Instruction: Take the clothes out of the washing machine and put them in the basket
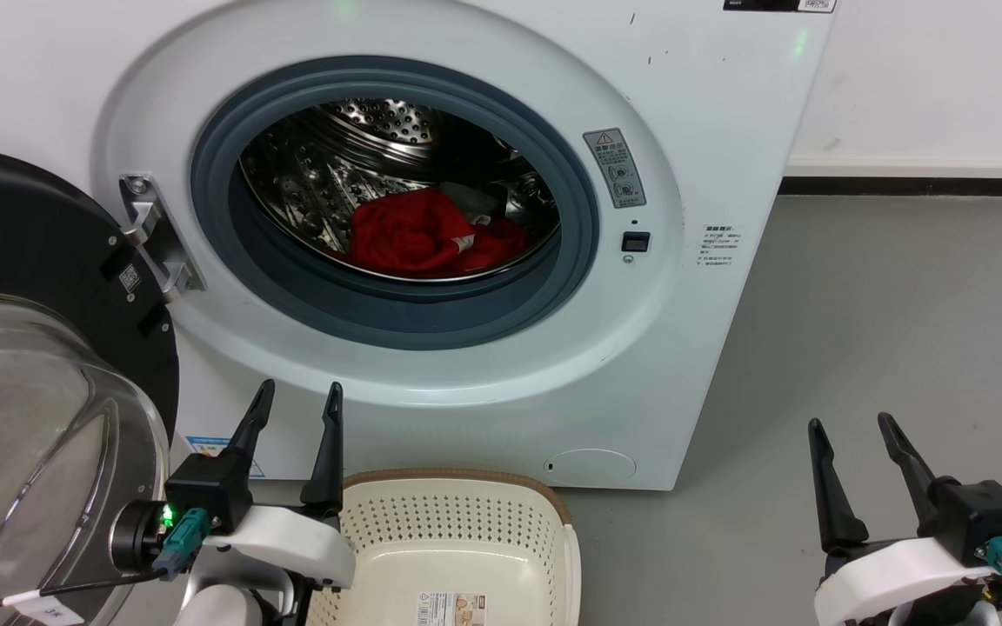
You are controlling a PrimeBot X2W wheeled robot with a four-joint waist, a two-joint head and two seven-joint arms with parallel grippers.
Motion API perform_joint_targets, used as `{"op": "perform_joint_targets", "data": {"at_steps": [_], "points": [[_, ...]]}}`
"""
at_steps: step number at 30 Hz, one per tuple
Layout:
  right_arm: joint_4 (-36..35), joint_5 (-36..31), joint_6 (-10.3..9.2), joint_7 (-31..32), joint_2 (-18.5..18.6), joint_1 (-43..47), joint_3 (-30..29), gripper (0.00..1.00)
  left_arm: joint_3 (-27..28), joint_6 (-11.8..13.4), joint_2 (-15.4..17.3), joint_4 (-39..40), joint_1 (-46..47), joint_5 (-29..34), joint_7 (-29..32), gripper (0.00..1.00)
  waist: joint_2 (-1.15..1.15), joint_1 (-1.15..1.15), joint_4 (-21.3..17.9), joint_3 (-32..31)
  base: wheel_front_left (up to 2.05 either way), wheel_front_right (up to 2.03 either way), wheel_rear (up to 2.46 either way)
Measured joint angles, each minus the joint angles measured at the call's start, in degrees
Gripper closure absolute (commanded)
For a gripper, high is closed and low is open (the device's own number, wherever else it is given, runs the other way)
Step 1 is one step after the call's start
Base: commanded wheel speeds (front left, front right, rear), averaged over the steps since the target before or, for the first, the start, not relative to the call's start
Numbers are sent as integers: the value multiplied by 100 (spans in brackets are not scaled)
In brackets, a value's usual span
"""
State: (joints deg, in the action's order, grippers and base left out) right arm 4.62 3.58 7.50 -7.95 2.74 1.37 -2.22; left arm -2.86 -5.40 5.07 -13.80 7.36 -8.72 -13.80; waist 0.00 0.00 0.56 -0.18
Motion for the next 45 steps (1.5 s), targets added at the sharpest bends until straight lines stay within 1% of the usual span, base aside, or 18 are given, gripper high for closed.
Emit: {"op": "perform_joint_targets", "data": {"at_steps": [11,31,35,42,45], "points": [[-18,-497,0,-142,2,0,59,0,65,-65,-45,-110,12,358,-115,0,0,0,12,4,0,0,0],[22,-455,0,-154,2,-6,64,0,147,-124,-123,-191,61,345,-126,0,0,0,-13,76,0,0,0],[-26,-430,0,-155,3,-72,97,0,146,-113,-140,-247,356,366,-126,0,0,0,-5,218,0,0,0],[-192,-361,1,-154,3,-362,307,0,158,31,-153,-437,1129,474,-127,0,0,0,-85,643,0,0,0],[-259,-344,0,-160,4,-504,414,0,231,38,-75,-594,1560,498,-126,0,0,0,-165,891,0,0,0]]}}
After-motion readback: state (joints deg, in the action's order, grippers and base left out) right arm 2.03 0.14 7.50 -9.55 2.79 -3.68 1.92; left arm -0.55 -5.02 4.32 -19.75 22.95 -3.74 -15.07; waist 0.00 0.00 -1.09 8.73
